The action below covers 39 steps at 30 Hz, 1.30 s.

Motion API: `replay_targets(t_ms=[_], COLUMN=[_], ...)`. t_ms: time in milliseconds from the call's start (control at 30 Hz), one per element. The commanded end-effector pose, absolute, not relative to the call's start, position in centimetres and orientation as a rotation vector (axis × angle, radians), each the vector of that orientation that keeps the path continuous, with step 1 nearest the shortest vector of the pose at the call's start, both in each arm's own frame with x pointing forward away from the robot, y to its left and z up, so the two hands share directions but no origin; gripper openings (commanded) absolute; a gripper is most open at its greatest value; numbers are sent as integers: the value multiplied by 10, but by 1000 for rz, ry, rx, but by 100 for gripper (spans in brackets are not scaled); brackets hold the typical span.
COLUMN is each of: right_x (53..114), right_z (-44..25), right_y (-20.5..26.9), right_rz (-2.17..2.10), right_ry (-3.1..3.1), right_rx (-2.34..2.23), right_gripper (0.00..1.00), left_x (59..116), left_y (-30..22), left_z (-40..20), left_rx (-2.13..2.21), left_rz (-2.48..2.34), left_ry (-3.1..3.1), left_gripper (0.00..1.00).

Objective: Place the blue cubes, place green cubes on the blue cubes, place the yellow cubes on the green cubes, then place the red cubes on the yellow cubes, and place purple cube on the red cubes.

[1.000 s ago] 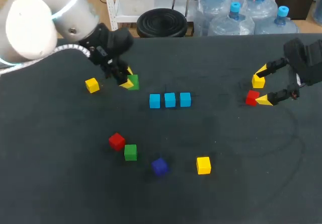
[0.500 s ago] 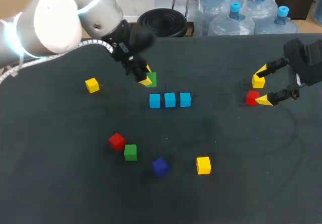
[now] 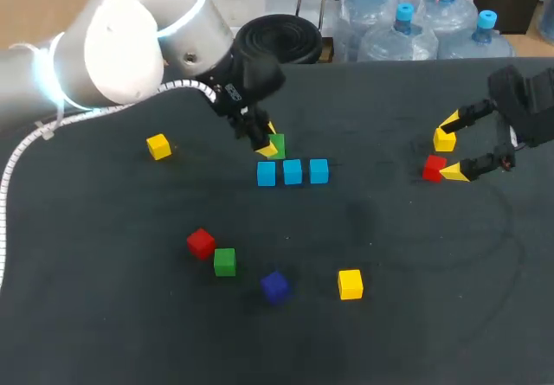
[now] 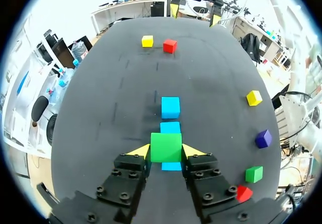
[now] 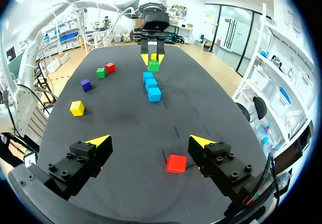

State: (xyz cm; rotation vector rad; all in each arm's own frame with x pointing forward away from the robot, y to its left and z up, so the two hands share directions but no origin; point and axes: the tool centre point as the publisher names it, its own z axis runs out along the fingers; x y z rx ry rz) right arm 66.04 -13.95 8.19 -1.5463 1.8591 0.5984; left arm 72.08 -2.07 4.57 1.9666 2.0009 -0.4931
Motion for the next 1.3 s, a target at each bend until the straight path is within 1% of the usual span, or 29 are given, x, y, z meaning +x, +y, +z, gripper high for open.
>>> replay_targets(t_ms=[33,1300], right_x=[660,660], right_z=[82,82], right_y=[-139,-139], right_rz=[598,598], right_ry=[1860,1860], right_rx=[-1546,-1546], right_gripper=[100,100], left_x=[720,710], left_y=[-23,-25], left_z=[42,30], left_rx=[1969,1976], left_rz=[-496,-527], left_ry=[2006,2046], left_gripper=[0,0])
